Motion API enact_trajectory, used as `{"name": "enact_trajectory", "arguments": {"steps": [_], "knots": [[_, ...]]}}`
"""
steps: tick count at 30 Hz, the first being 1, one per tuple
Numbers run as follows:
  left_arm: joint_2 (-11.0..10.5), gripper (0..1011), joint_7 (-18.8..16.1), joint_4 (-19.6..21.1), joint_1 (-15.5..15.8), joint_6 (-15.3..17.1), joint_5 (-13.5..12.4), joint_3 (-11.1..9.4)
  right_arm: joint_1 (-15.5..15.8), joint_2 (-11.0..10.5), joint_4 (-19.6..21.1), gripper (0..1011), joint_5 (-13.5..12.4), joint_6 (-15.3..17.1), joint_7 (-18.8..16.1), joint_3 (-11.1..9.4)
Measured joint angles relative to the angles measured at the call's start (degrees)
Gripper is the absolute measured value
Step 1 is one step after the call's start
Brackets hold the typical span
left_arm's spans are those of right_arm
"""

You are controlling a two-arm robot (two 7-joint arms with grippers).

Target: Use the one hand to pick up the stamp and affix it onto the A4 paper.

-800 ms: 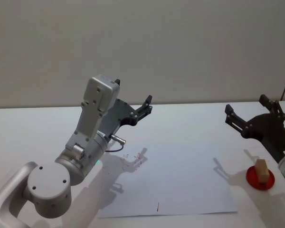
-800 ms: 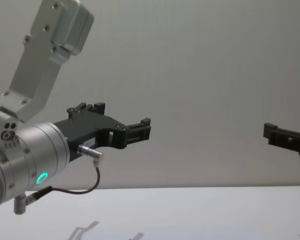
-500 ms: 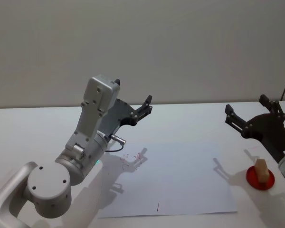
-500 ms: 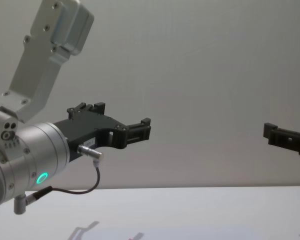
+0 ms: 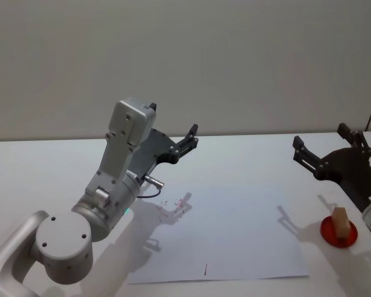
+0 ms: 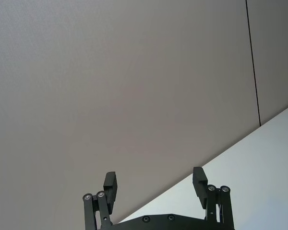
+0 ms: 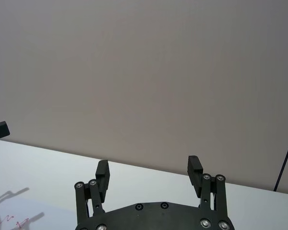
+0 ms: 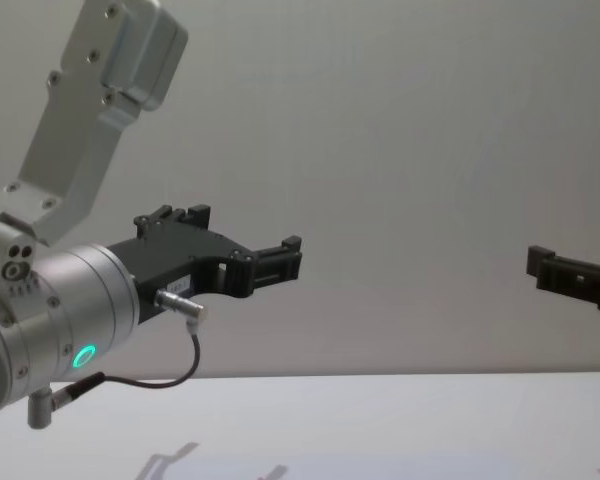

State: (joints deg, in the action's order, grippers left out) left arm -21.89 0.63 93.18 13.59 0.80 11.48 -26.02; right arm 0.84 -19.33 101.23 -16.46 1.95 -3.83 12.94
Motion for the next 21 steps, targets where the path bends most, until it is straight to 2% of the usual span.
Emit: {"name": "enact_trajectory", "arguments": {"steps": [21], "knots": [[0.0, 1001, 0.0, 0.0, 0.0, 0.0, 0.0, 0.0, 0.0, 0.0, 0.0, 1001, 0.0, 0.0, 0.0, 0.0]]}}
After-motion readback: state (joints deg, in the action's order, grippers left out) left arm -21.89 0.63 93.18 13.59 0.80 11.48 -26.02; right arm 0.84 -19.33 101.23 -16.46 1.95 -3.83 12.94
